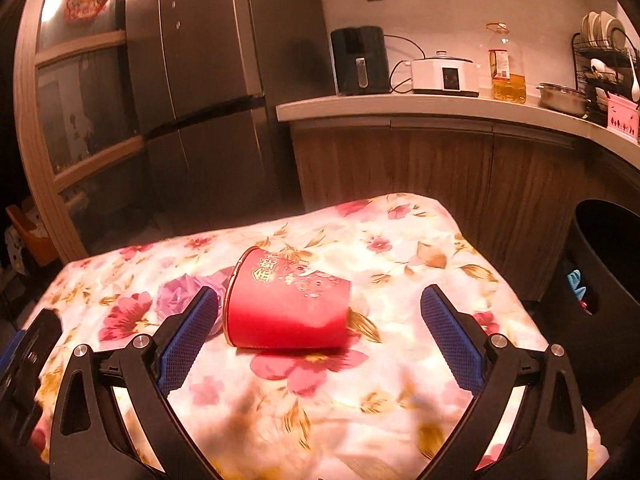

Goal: Collect trash
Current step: 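Grasp the red paper cup across its body with the right tool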

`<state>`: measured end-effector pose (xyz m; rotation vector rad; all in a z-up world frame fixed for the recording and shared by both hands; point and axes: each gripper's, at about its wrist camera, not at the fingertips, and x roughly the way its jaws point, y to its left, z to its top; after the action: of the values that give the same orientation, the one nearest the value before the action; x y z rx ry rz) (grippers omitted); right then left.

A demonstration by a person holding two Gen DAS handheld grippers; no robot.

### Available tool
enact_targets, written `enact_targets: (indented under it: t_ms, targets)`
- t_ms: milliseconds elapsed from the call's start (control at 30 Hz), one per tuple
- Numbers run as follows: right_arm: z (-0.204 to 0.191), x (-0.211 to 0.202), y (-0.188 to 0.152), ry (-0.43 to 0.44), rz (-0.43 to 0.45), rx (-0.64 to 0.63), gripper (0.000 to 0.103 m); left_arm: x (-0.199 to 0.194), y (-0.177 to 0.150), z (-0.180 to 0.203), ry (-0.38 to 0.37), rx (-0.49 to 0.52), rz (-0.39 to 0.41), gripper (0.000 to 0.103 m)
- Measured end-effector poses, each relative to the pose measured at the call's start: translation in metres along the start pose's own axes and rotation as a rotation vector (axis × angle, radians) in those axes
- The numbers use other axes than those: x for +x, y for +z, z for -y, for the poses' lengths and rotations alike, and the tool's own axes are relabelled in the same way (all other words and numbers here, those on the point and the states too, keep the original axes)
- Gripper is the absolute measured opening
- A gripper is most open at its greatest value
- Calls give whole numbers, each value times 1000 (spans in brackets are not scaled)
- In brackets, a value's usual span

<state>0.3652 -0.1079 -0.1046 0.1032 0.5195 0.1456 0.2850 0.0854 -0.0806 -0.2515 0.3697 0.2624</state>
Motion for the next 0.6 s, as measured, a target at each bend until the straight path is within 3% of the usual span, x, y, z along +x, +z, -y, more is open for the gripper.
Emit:
enact_targets:
  t_ms: [600]
  targets:
    - [-17,44,0,-13,-88,16,97,7,-3,-12,-21,-48,-14,94]
